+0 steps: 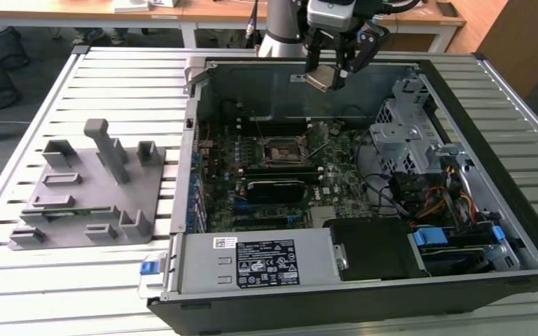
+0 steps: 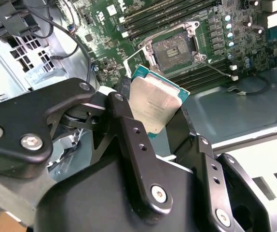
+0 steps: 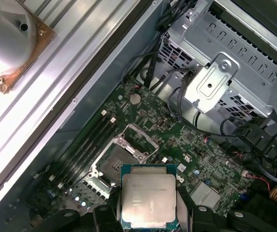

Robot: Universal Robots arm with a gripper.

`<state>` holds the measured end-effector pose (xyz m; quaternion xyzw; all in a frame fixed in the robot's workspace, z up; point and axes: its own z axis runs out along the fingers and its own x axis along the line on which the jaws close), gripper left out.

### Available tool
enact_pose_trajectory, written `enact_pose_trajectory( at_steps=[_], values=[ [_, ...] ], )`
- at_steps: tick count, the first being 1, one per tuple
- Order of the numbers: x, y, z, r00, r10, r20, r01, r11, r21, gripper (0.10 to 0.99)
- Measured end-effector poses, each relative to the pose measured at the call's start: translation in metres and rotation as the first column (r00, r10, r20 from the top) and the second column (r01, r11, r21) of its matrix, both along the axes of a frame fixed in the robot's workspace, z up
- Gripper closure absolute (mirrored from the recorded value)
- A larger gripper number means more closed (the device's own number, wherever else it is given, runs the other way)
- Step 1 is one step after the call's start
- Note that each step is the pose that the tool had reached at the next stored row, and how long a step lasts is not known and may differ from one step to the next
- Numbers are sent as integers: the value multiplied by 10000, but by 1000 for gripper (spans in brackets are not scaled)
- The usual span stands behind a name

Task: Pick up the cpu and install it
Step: 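Place the cpu into insertion slot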

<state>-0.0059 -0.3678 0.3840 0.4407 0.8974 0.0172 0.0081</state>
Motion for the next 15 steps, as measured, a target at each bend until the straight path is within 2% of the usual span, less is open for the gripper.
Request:
enact_pose_trajectory(
  at_steps=[15],
  values=[
    [-4,0,-15,9974,-725,0,725,9974,-1,545]
  ],
)
